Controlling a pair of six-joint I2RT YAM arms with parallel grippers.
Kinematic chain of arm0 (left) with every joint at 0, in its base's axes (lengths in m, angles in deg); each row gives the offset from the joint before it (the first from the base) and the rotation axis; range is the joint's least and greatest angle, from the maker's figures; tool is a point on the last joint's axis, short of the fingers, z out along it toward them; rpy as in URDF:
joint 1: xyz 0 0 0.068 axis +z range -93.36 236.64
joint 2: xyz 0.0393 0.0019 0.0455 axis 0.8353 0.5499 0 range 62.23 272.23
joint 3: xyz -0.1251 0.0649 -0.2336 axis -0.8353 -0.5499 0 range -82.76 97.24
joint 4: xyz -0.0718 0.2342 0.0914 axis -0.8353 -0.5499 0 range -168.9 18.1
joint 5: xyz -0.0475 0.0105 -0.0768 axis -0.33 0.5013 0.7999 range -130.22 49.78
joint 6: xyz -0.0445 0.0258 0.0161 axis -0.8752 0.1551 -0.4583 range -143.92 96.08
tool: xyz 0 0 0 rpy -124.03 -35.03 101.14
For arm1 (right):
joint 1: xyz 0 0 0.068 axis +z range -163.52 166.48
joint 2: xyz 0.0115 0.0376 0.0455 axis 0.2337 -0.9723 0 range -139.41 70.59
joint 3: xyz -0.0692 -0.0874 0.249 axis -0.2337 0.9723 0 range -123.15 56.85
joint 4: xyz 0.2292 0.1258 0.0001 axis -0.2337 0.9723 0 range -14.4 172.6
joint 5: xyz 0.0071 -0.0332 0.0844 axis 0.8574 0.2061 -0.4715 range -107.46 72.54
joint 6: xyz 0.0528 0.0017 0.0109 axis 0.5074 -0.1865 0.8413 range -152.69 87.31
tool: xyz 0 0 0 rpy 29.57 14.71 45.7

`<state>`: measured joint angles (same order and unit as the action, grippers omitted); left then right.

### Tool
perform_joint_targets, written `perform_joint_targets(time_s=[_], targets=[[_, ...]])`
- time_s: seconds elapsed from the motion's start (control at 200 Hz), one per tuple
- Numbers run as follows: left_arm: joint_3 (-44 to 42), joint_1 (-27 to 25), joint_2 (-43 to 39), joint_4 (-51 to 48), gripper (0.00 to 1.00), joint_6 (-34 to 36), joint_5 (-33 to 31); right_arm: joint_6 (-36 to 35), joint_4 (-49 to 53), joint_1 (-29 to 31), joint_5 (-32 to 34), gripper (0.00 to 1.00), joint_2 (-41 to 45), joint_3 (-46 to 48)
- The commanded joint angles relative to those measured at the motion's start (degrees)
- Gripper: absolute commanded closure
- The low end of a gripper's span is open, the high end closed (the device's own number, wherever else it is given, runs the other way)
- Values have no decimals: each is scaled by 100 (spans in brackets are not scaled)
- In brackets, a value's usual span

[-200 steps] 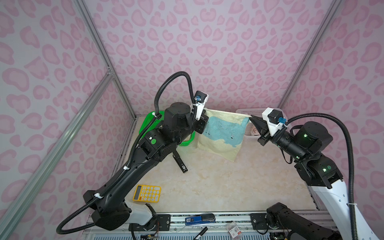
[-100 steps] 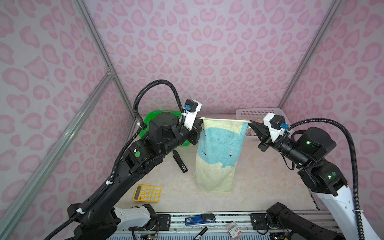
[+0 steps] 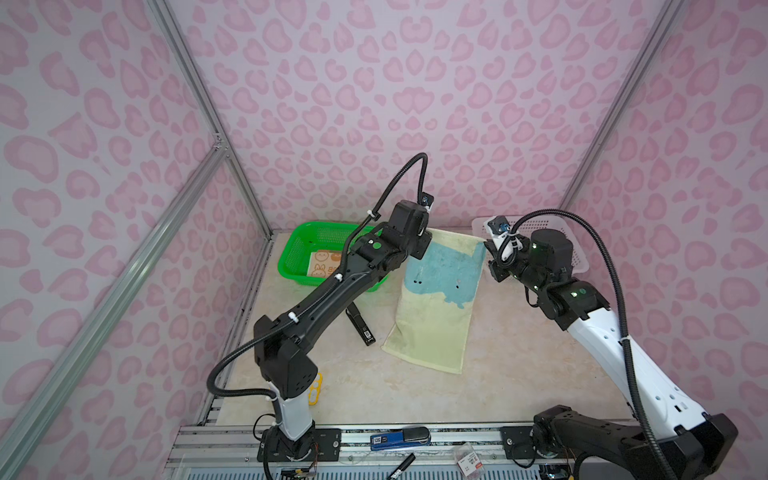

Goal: Fold and stack the towels
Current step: 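Lower the held edge with both grippers, laying the towel's lower half flat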

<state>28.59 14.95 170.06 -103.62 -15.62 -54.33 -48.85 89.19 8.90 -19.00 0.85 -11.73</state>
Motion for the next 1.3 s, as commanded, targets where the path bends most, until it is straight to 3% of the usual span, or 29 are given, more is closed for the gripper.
perform_joint_targets(time_s=[0.0,0.285,0.445,0.665,1.01,1.295], targets=[[510,64,732,-13,98,136,-418,3,-666,-119,128,100,-423,146],[1768,188,2447,-18,98,442,-1024,350,-1216,-493,88,100,-1864,142],[1953,194,2797,-263,98,616,-1161,485,-1175,-604,-88,100,-2276,141],[1033,193,2306,-193,98,683,-937,964,-1085,-640,-513,100,-1962,732],[-907,189,889,137,98,306,-628,1429,-585,-651,-1467,100,-1081,1752],[-1575,183,236,307,98,191,-526,1562,-390,-559,-1490,100,-663,2234]])
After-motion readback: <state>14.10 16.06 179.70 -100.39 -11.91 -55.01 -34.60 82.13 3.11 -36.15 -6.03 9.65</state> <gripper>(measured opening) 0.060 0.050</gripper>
